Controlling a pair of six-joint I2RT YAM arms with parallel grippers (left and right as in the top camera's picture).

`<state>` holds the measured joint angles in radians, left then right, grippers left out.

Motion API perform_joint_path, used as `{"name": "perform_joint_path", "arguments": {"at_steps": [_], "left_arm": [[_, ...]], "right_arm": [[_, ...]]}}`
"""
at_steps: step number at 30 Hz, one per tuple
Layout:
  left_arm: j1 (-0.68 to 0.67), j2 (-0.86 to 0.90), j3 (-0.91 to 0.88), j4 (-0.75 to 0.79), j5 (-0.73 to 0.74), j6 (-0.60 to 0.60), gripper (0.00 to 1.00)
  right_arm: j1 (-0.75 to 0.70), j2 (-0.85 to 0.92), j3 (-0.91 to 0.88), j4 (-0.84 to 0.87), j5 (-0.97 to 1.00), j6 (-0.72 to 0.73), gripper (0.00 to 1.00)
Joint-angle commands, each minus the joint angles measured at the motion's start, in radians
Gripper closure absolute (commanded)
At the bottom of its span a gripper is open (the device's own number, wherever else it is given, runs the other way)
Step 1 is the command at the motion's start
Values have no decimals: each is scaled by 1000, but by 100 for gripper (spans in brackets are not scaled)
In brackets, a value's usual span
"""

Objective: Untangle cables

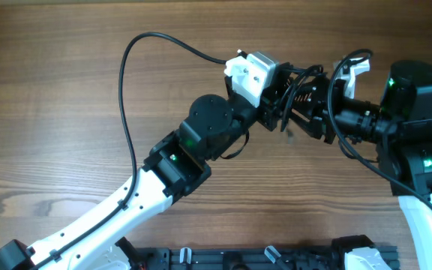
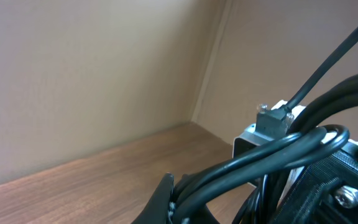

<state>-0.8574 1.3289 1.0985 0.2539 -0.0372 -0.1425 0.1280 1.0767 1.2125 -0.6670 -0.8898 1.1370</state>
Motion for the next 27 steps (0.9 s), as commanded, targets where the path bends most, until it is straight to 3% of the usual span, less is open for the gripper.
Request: {"name": "perform_joint_path", "arguments": {"at_steps": [1,6,14,20,27], "left_arm": [[-29,-12,12,22,21,9,96],[-29,-12,12,19,-82,9,96],[16,-12,12,19,-294,8,96],[95,-12,12,-26,-301,7,96],[200,-12,12,-72,-301,-79,96]], "right_arm": [[6,31,3,1,43,7,72],[5,31,3,1,35,-35,95],[5,30,3,1,-55,-212,96],[5,30,3,45,-160,-248,96],[5,23,3,196,-346,-310,96]]}}
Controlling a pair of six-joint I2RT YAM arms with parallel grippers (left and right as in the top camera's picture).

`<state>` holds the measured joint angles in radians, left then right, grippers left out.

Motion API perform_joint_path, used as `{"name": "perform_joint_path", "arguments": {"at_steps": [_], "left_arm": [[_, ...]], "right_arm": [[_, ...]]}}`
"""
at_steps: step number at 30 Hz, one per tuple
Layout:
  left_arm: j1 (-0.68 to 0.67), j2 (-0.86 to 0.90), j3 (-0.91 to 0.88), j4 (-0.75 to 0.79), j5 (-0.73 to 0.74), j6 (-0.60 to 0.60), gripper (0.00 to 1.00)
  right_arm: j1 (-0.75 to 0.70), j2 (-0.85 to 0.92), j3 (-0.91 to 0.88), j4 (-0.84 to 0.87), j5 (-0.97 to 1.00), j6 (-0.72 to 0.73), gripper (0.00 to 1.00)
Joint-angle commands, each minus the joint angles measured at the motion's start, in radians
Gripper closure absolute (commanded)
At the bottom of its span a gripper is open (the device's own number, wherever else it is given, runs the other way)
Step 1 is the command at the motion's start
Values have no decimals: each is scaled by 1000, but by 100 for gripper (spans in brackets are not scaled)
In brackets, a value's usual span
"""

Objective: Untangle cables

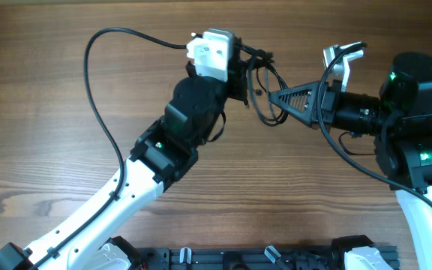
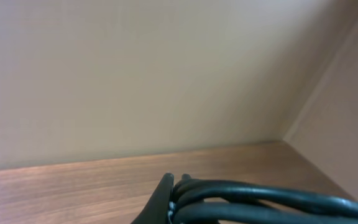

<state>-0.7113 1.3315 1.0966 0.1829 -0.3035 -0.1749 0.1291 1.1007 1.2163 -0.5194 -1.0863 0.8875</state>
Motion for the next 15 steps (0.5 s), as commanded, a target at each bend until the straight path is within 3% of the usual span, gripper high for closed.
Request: {"name": "perform_joint_path", "arguments": {"at_steps": [1,8,15], "left_arm": [[68,-15,14,0,-35,-46,96],[140,-15,14,-1,-35,-46,96],[238,-15,14,13,-102,-42,96]], "right_arm": [[4,-1,-1,100,-215,-84,96],[4,-1,-1,345,-527,-85,96],[4,-1,-1,354,-537,-30,96]]}}
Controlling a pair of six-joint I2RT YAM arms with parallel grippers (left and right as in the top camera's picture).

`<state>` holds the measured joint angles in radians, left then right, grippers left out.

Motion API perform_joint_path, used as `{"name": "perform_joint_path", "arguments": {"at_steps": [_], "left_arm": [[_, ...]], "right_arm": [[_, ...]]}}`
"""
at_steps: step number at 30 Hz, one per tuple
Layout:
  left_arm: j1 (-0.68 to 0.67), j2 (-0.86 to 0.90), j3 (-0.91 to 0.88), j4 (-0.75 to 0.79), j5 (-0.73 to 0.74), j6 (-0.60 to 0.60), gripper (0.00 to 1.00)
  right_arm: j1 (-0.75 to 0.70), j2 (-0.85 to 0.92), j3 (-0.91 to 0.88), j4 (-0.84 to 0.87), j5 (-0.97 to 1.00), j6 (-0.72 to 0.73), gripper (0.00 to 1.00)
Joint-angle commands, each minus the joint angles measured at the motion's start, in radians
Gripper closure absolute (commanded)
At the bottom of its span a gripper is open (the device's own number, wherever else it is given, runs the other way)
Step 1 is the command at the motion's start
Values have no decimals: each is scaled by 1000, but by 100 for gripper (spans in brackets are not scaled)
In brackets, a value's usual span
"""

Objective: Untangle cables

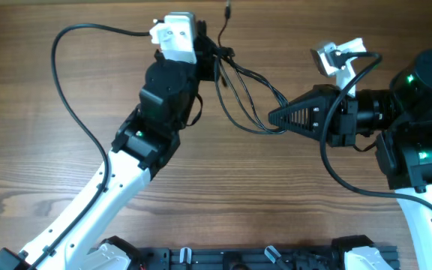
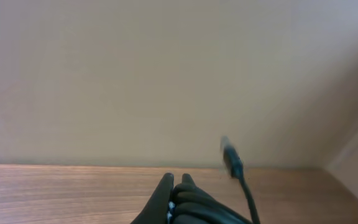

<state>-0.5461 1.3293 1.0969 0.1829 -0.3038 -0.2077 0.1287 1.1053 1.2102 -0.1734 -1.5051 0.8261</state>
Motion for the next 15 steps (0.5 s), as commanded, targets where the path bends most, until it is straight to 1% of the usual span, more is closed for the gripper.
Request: {"name": "perform_joint_path", "arguments": {"at_steps": [1,7,10,12,14,15], "left_arm": [[95,-13,13,23,-106,-8,96],[180,-13,13,91,-105,-5,96],[192,-13,13,101,-105,5,96],[191,-13,13,115,-105,45,96],[190,-13,13,140,-105,48,96],[191,-13,13,155,-105,69,96]], "right_arm": [[5,-5,5,8,-118,39,96],[5,-5,5,7,-118,93,96],[5,-5,5,4,-113,131,96],[5,-5,5,4,-106,162,96],[5,-3,5,-8,-101,183,96],[5,-3,5,-11,-101,190,96]]}}
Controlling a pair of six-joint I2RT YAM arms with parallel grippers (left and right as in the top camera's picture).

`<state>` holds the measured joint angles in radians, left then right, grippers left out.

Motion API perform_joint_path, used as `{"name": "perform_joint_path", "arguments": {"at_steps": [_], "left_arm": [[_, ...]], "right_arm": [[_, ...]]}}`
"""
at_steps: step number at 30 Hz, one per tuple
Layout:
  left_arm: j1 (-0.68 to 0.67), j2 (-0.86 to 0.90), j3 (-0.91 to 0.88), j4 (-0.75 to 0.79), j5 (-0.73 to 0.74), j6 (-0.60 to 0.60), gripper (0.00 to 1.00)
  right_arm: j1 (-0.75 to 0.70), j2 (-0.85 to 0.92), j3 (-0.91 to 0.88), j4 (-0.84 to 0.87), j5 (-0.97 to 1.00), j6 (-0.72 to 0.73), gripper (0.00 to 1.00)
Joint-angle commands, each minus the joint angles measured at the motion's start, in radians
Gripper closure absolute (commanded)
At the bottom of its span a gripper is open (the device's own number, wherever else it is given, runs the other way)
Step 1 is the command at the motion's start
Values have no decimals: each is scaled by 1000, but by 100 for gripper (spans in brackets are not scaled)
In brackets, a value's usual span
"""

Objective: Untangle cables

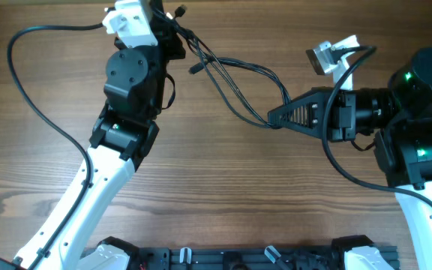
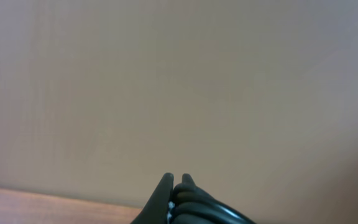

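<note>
A bundle of thin black cables (image 1: pixel 231 86) is stretched in the air between my two grippers over the wooden table. My left gripper (image 1: pixel 172 26) at the top left is shut on one end of the bundle, and loose plug ends (image 1: pixel 195 68) stick out near it. In the left wrist view the left gripper (image 2: pixel 174 180) pinches the black cables (image 2: pixel 204 208) against a plain beige wall. My right gripper (image 1: pixel 274 118) at mid right is shut on the other end of the strands.
The left arm's own black lead (image 1: pixel 28 97) loops over the table (image 1: pixel 216 195) at the left. The right arm's lead (image 1: pixel 343 161) hangs in a loop by its wrist. A black rail (image 1: pixel 238 259) runs along the near edge.
My left gripper has moved further left and toward the far edge with its cable end, drawing the strands longer and flatter. The right gripper has barely moved.
At first both grippers were close together at the upper right, tight on a bunched knot of cables. Then the left one stood further left with loops opening between them. Half a second ago the gap was wider, and now the strands span a long stretch.
</note>
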<state>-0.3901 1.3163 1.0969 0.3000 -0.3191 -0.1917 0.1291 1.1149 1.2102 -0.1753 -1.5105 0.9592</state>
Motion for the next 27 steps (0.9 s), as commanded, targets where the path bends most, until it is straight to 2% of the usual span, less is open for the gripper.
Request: {"name": "perform_joint_path", "arguments": {"at_steps": [1,5,8,10,13,18,22,23,24,25,26,27], "left_arm": [[35,0,13,54,-90,82,96],[35,0,13,185,-90,313,96],[37,0,13,248,-91,421,96],[51,0,13,254,-91,424,96],[83,0,13,246,-92,424,96],[105,0,13,244,-90,423,96],[78,0,13,203,-90,420,96],[64,0,13,183,-90,420,96],[50,0,13,164,-90,420,96],[34,0,13,144,-90,420,96],[15,0,13,121,-90,420,96],[-3,0,13,90,-90,420,96]], "right_arm": [[4,-11,5,-17,-95,64,96],[4,-11,5,-76,-86,63,96],[4,-11,5,-117,-47,60,96],[4,-11,5,-151,-6,35,96],[4,-11,5,-314,135,-44,96],[5,-10,5,-665,491,-196,96],[5,-10,5,-738,612,-202,95],[5,-10,5,-736,619,-203,92],[5,-10,5,-734,625,-205,78],[5,-10,5,-732,632,-216,53],[5,-10,5,-730,646,-238,22],[5,-10,5,-734,665,-252,4]]}}
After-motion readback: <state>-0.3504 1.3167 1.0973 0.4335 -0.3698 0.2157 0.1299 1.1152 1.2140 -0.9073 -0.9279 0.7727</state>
